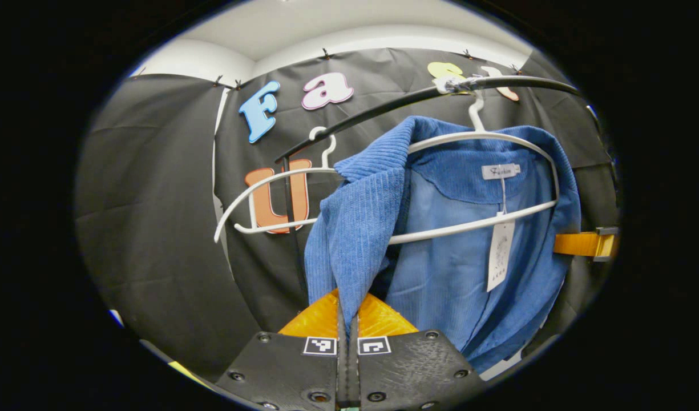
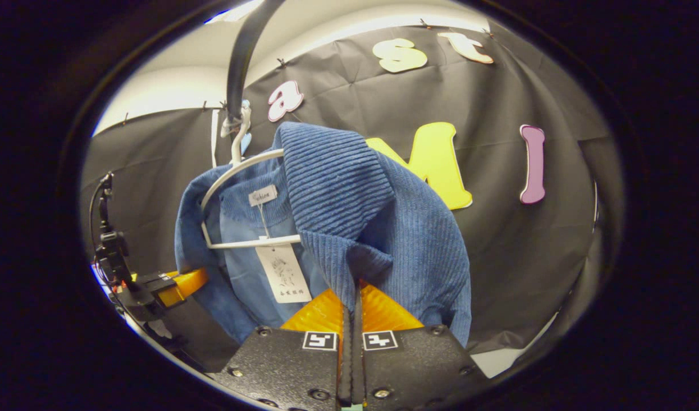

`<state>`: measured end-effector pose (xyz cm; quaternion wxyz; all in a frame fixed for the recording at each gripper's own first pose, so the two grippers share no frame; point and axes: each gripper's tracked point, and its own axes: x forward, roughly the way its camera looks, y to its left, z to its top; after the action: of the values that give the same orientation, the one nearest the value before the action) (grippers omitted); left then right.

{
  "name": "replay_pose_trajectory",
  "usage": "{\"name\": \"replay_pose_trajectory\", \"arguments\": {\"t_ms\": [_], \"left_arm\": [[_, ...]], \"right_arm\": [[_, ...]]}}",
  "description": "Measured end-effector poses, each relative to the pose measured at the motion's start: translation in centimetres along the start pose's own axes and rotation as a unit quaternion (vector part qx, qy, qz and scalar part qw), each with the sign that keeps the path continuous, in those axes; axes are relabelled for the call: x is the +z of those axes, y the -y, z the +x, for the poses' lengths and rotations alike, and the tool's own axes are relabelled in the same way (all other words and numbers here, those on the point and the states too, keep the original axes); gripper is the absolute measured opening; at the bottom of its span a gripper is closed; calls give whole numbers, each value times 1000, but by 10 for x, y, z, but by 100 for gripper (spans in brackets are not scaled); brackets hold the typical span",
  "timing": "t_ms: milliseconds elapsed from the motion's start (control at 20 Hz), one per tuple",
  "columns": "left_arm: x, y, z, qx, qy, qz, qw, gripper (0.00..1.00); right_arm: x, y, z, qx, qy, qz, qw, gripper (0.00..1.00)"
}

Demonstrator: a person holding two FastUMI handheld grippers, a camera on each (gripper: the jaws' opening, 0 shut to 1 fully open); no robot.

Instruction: Grasp the clothes on the hanger with both hands and then place them into the laundry hamper below.

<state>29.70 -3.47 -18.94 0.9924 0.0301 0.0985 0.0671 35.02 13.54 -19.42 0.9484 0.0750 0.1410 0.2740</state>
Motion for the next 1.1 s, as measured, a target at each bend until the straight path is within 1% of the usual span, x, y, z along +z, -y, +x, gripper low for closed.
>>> {"name": "replay_pose_trajectory", "arguments": {"t_ms": [50, 150, 200, 250, 300, 350, 400, 450, 550, 600, 750, 800, 850, 950, 1000, 1100], "left_arm": [[3, -4, 2, 5, 1, -1, 1000, 3], [5, -10, 3, 11, 0, -7, 1000, 3], [7, -12, 3, 13, 1, -8, 1000, 0], [10, -14, 5, 15, 1, -9, 1000, 0], [11, -16, 7, 18, 3, -9, 1000, 3], [13, -19, 8, 19, 3, -9, 1000, 3], [15, -21, 9, 21, 5, -9, 1000, 0], [18, -23, 11, 23, 7, -10, 1000, 3], [22, -28, 15, 26, 10, -16, 999, 3], [24, -30, 17, 28, 10, -20, 999, 0], [30, -39, 23, 30, 13, -33, 999, 0], [32, -41, 26, 29, 13, -39, 999, 3], [34, -42, 28, 27, 12, -44, 999, 0], [39, -45, 29, 26, 17, -50, 998, 0], [42, -47, 29, 26, 20, -53, 998, 3], [50, -51, 31, 28, 28, -63, 997, 3]], "right_arm": [[3, 1, -1, 8, 2, 6, 1000, 4], [9, -6, -4, 44, 8, 31, 999, 4], [13, -9, -5, 63, 12, 46, 997, 4], [14, -10, -6, 79, 14, 58, 995, 4], [16, -12, -7, 92, 16, 64, 994, 4], [19, -16, -8, 108, 18, 68, 992, 4], [23, -17, -10, 120, 20, 72, 990, 4], [28, -19, -13, 137, 26, 81, 987, 4], [36, -19, -15, 152, 35, 107, 982, 4], [42, -17, -15, 159, 43, 123, 979, 4], [54, -12, -17, 172, 55, 160, 970, 3], [58, -10, -18, 175, 59, 169, 968, 3], [60, -10, -19, 179, 61, 176, 966, 4], [66, -7, -24, 182, 65, 183, 964, 4], [69, -5, -25, 183, 70, 187, 963, 4], [77, 1, -28, 179, 80, 197, 961, 3]]}}
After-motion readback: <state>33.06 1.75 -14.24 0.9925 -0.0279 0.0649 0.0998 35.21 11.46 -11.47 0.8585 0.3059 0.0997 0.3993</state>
